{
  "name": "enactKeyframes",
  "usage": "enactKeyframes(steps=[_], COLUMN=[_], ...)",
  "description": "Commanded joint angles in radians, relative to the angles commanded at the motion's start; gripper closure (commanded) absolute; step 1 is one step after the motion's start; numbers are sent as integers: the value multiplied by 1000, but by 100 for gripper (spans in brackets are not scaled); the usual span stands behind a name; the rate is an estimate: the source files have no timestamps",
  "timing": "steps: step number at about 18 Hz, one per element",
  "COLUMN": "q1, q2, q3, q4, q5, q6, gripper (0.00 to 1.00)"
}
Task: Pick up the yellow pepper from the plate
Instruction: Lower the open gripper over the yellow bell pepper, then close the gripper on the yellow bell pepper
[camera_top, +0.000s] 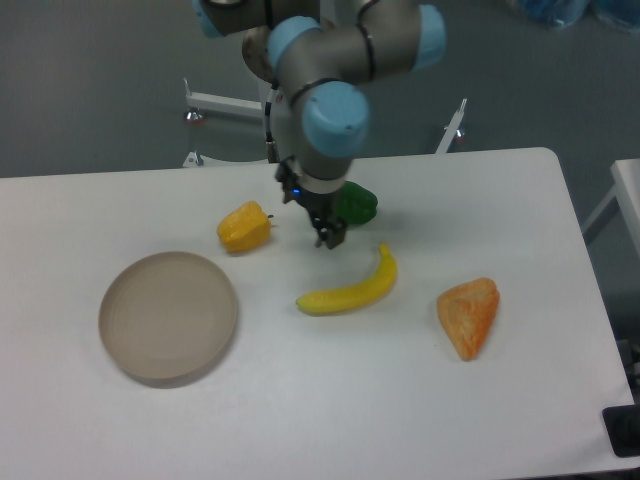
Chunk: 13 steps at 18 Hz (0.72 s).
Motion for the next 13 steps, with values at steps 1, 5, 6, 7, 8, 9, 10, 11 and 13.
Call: enactKeyframes(steps=[1,5,6,7,8,9,10,11,13], q1=[-15,-81,-84,-85,-85,-86,-88,-88,-88], q2=[9,15,14,12,9,8,8,8,5], q3=[-26,-83,-88,-88,-88,-89,-94,-100,-109], q4=[28,60,62,63,69,82,91,97,109], q5=[3,35,40,40,40,40,40,41,41], q6=[0,-5,-11,-12,-14,-14,-14,-14,-14], gripper=[0,0,0,0,0,0,0,0,0])
